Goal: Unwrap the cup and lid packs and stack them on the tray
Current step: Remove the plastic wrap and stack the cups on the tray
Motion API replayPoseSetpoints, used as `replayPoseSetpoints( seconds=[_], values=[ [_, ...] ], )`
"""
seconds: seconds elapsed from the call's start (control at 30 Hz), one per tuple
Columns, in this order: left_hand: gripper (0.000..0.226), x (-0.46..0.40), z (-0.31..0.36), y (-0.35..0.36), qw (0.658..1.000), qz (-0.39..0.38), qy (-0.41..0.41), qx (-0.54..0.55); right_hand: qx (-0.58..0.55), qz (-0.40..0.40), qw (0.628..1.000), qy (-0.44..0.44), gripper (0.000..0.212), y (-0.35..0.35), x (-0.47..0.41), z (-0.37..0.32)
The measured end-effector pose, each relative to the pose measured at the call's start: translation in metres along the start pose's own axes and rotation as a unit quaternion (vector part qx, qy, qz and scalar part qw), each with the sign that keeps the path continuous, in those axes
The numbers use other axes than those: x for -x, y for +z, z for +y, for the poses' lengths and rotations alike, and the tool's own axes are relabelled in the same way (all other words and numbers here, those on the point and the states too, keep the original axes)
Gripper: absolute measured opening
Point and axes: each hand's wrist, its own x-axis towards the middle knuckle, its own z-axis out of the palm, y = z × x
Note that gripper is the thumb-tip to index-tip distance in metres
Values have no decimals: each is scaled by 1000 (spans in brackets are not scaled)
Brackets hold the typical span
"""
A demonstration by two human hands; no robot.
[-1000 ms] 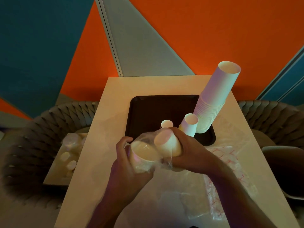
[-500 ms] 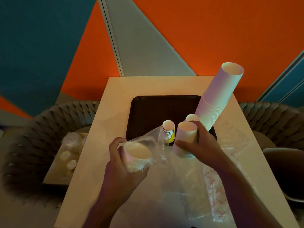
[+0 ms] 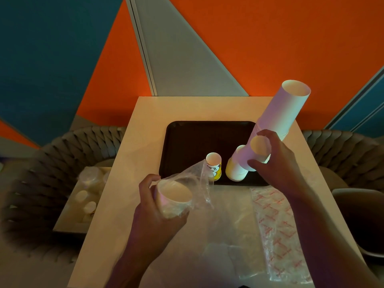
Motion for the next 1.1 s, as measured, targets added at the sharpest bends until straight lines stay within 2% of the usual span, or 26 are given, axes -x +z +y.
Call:
replayPoseSetpoints(
  seconds=[0.33, 0.4, 0.5, 0.57, 0.7, 0.87, 1.1],
  values=[
    [96, -1, -2, 0, 1000, 1, 6, -12, 58, -69, 995, -29, 62, 1, -20, 4],
    [96, -1, -2, -1, 1000, 5, 6, -13, 71, -79, 994, -24, 54, 1, -24, 0],
    [97, -1, -1, -1, 1000, 7, 5, -16, 78, -79, 993, -39, 30, 1, -31, -4],
    [99, -1, 0, -2, 1000, 4, 6, -16, 72, -67, 994, -52, 23, 2, -35, -4],
    [98, 0, -1, -2, 1000, 1, 0, -16, 78, -62, 993, -57, 45, 6, -39, -6],
    [94, 0, 2, -3, 1000, -2, -8, -18, 70, -90, 991, -65, 56, 16, -42, 3],
    [68, -1, -1, -3, 999, -27, -28, -32, 71, -114, 990, -39, 79, 50, -33, 32]
  ],
)
